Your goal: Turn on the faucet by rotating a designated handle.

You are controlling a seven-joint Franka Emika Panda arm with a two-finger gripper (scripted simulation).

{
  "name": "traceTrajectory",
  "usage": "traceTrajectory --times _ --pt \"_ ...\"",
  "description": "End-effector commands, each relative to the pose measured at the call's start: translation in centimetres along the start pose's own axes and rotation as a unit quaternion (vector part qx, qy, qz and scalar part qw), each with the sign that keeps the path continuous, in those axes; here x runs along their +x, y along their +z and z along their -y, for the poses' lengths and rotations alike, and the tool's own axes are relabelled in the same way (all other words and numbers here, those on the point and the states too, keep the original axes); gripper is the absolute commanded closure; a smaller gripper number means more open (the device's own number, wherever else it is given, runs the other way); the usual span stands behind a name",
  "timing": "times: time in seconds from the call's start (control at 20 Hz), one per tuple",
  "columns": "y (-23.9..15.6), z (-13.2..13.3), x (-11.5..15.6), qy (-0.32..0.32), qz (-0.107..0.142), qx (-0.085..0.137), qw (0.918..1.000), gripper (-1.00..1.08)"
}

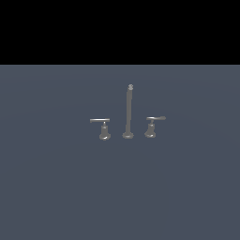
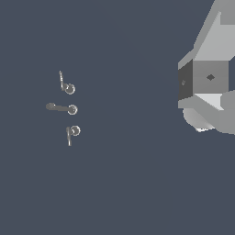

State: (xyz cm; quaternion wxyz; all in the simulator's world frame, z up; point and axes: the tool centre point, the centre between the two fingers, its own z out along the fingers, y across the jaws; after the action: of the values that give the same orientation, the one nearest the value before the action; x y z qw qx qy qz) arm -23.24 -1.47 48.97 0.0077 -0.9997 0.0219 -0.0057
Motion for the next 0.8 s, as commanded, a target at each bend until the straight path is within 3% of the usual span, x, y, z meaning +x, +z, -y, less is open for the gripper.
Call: traceTrajectory --times 0.0,0.4,0.75 --pt "0.3 -0.1 0.9 0.015 0.000 0.000 0.9999 1.08" --pt "2.1 -0.8 5.8 0.092 0.000 -0.002 0.9957 1.08" --pt "5.2 -1.9 11.4 0.184 0.001 -0.004 0.9829 1.08"
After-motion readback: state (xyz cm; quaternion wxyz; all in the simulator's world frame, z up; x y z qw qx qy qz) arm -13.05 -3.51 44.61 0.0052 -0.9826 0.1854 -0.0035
